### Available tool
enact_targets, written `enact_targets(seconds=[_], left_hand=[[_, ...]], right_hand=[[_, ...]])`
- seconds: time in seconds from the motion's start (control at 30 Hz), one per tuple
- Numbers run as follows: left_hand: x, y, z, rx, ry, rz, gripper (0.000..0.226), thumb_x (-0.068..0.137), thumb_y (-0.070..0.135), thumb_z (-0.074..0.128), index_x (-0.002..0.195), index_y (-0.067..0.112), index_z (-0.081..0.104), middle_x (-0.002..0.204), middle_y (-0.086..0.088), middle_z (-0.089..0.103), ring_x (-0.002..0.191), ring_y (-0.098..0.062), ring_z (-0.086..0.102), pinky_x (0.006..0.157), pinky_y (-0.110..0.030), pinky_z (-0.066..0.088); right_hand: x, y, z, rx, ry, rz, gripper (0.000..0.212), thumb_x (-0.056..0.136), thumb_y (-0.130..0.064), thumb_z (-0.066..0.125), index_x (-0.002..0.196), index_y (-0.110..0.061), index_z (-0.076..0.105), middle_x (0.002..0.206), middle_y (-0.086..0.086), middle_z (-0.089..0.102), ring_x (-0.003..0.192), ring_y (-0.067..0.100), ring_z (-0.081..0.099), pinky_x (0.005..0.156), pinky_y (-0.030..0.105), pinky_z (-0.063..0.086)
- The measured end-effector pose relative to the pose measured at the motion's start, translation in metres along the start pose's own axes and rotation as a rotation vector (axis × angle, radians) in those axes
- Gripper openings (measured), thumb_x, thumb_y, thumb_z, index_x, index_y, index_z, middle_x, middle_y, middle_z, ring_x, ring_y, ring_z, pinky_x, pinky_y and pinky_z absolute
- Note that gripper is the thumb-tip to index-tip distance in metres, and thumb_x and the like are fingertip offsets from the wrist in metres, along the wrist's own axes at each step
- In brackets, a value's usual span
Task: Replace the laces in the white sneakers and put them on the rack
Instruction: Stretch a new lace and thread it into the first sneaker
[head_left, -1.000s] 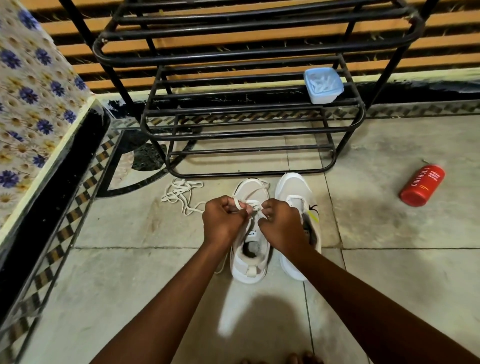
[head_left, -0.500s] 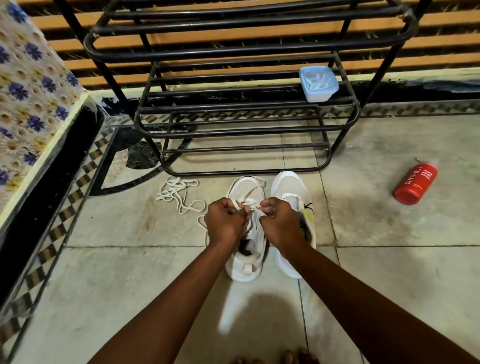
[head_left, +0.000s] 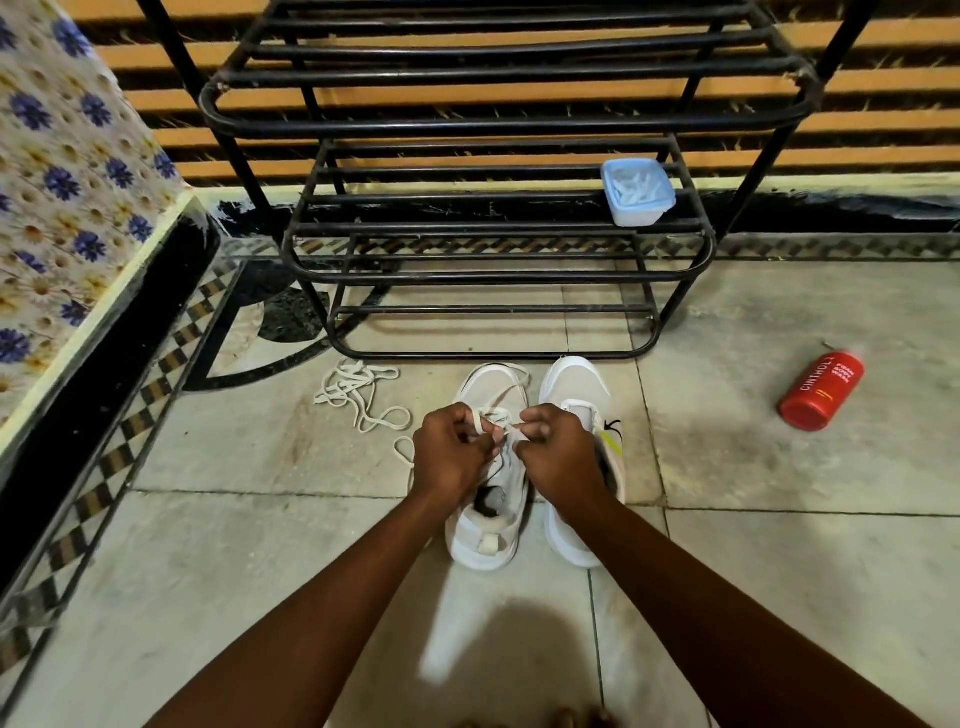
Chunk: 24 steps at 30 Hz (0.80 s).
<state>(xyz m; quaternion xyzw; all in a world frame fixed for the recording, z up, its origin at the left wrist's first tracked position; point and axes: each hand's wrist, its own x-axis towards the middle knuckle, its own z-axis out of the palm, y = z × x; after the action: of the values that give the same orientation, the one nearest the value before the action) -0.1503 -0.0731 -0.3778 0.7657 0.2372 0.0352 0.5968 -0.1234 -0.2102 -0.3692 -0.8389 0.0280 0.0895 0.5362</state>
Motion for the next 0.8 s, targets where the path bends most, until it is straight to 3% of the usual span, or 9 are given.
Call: enact_targets(seconds=[0.13, 0.27, 0.37, 0.57, 0.7, 0.8], left_hand=[[0.001, -0.003, -0.001, 0.043, -0.002, 0.020, 0.028, 0.080, 0.009, 0.088, 0.073, 0.004, 0.061, 0.075, -0.001, 0.077, 0.070, -0.020, 0.076, 0.071, -0.042, 0.064], [0.001, -0.005, 0.001, 0.028, -0.001, 0.025, 0.029, 0.081, 0.009, 0.087, 0.070, 0.011, 0.061, 0.076, -0.005, 0.077, 0.075, -0.027, 0.077, 0.075, -0.048, 0.064], [-0.001, -0.008, 0.002, -0.100, -0.009, -0.017, 0.023, 0.085, 0.003, 0.084, 0.085, -0.007, 0.064, 0.080, -0.018, 0.075, 0.081, -0.036, 0.077, 0.079, -0.052, 0.064], [-0.003, -0.007, 0.003, -0.194, 0.000, -0.013, 0.017, 0.085, 0.000, 0.082, 0.091, 0.002, 0.066, 0.085, -0.021, 0.074, 0.082, -0.038, 0.076, 0.078, -0.043, 0.064], [-0.002, -0.003, 0.002, -0.288, 0.020, -0.104, 0.017, 0.082, -0.002, 0.083, 0.093, 0.002, 0.070, 0.089, -0.035, 0.069, 0.079, -0.035, 0.074, 0.072, -0.033, 0.061], [-0.001, -0.003, 0.001, -0.308, 0.002, -0.135, 0.017, 0.082, -0.001, 0.084, 0.095, 0.000, 0.071, 0.087, -0.034, 0.070, 0.075, -0.030, 0.074, 0.075, -0.034, 0.060]], right_hand=[[0.001, 0.000, 0.000, 0.017, -0.022, 0.031, 0.035, 0.078, 0.007, 0.065, 0.109, -0.010, 0.066, 0.076, -0.006, 0.062, 0.093, 0.022, 0.070, 0.091, 0.042, 0.056], [0.000, 0.002, -0.001, 0.042, -0.008, 0.059, 0.036, 0.078, 0.007, 0.065, 0.108, -0.013, 0.065, 0.089, 0.003, 0.072, 0.093, 0.019, 0.070, 0.090, 0.041, 0.057], [-0.002, 0.003, 0.000, 0.084, 0.032, 0.070, 0.033, 0.077, 0.007, 0.065, 0.104, -0.011, 0.064, 0.091, 0.007, 0.073, 0.090, 0.020, 0.071, 0.086, 0.041, 0.058], [-0.006, -0.005, 0.000, 0.071, 0.093, 0.061, 0.028, 0.078, 0.003, 0.070, 0.102, -0.009, 0.064, 0.091, 0.006, 0.072, 0.086, 0.016, 0.070, 0.078, 0.028, 0.056], [-0.007, -0.004, 0.001, 0.050, 0.096, 0.044, 0.027, 0.077, 0.004, 0.070, 0.099, -0.011, 0.065, 0.088, 0.003, 0.072, 0.085, 0.014, 0.070, 0.080, 0.032, 0.059], [-0.005, -0.002, 0.002, 0.044, 0.090, 0.031, 0.028, 0.075, 0.005, 0.070, 0.098, -0.011, 0.066, 0.088, 0.003, 0.072, 0.085, 0.014, 0.070, 0.082, 0.035, 0.059]])
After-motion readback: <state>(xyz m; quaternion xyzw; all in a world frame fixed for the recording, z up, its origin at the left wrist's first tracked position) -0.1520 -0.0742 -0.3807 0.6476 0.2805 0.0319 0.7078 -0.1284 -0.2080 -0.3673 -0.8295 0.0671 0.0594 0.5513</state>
